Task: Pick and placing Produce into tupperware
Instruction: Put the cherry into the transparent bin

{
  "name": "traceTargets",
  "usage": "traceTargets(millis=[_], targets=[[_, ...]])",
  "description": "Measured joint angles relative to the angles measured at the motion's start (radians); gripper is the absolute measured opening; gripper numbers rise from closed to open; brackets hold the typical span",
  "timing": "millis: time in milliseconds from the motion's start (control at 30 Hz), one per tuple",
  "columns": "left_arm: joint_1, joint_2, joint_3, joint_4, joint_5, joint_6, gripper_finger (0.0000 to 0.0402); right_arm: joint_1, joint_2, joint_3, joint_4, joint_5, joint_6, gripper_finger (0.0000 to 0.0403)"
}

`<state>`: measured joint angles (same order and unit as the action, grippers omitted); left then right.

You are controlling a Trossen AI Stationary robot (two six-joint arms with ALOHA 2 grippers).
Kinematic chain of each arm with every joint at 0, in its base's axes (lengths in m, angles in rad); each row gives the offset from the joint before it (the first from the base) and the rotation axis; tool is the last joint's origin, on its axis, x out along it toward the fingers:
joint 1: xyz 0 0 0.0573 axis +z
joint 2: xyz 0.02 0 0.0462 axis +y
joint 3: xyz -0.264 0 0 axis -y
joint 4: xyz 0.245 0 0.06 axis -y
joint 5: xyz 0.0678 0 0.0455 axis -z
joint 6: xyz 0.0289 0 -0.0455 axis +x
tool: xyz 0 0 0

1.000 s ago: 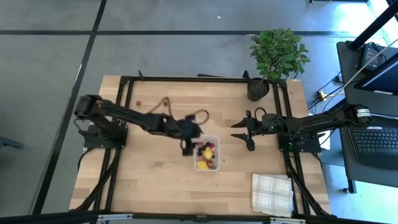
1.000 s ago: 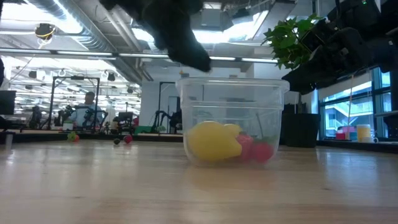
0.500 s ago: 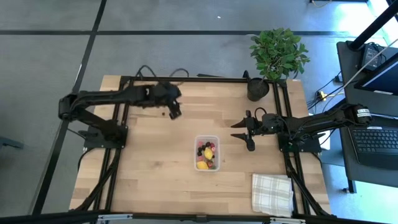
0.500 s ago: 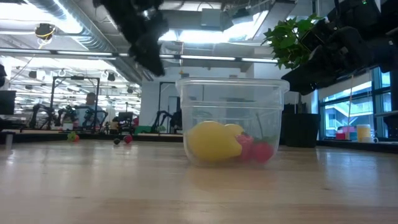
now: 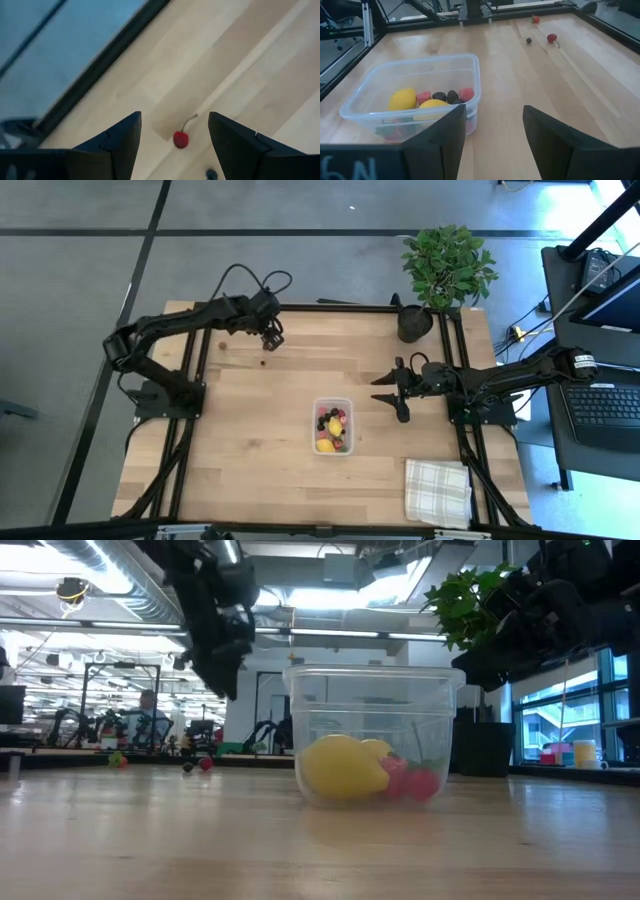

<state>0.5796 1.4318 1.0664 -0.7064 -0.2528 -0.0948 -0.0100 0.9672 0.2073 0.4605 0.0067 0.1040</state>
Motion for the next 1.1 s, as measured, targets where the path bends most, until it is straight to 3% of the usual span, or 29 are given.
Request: traceTargets(millis=[500, 1100], targets=[[0.010, 0.278, -0.001, -0.035, 0.012, 0.007, 0.0224, 0.000, 0.000, 0.000, 0.022, 0.000, 0.023, 0.0198], [0.047, 0.384, 0.001, -0.042, 0.065, 0.019, 0.0224, 0.000, 0.000, 0.000, 0.020, 0.000, 0.019, 0.0198]])
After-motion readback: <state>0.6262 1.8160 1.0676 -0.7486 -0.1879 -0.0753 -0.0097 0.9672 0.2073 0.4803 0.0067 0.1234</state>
